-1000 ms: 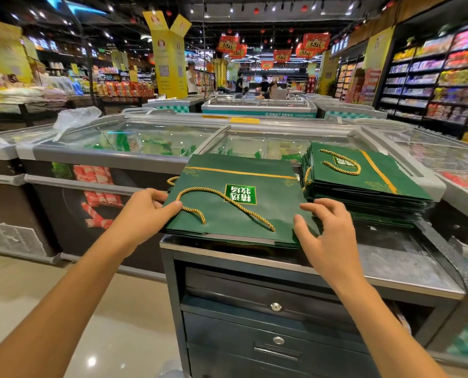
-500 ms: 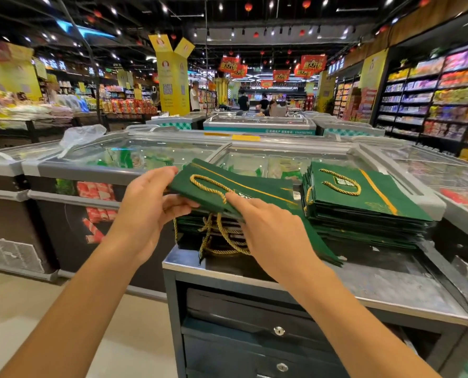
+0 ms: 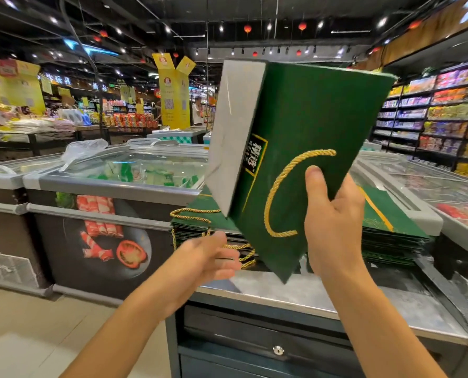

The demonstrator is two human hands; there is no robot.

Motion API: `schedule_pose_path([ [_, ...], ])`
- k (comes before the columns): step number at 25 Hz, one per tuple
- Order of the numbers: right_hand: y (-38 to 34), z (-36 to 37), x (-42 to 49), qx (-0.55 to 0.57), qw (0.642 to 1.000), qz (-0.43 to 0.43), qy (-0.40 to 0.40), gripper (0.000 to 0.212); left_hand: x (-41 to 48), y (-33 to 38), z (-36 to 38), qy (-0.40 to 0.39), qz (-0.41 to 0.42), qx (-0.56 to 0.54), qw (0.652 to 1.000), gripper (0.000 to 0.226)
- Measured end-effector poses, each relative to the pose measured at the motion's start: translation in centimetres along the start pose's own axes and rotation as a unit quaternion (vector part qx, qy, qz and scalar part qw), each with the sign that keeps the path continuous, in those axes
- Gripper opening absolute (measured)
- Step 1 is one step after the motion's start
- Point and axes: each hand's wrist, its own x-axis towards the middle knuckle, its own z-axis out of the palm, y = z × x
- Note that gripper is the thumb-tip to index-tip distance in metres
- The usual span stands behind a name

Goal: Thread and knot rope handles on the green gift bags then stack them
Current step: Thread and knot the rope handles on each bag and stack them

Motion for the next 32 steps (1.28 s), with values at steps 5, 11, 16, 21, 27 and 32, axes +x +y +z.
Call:
schedule_pose_path([
  [5, 2.6, 0.6, -1.8, 0.176, 0.97, 0.163, 0.038, 0.015, -0.6, -2.6, 0.5, 0.055, 0.037, -0.054, 0.996, 0.041],
  [11, 6.1, -2.3, -2.9, 0.145, 0.924, 0.338, -0.107, 0.039, -1.0, -2.7, -2.7, 0.172, 0.089, -0.148, 0.97, 0.033],
  [16, 5.9, -5.5, -3.3, 0.024, 0.857, 0.463, -0.223, 0.041, -0.9, -2.9, -4.5, 0.189, 0.074, -0.081, 0.976, 0.034],
  [21, 5.4, -8.7, -1.8, -0.193, 0.831, 0.433, -0.291, 0.073, -0.6, -3.6, -5.0, 0.225, 0.089, 0.028, 0.97, 0.034],
  [27, 6.6, -9.4, -0.3, -0.47, 0.856, 0.172, -0.129, 0.064, -0.6, -3.0, -3.9, 0.228, 0.118, 0.12, 0.959, 0.036],
  [32, 9.0, -8.2, -0.1, -0.432, 0.862, 0.227, -0.137, 0.069, 0.0, -3.2, -4.7, 0.235, 0.126, 0.239, 0.934, 0.027],
])
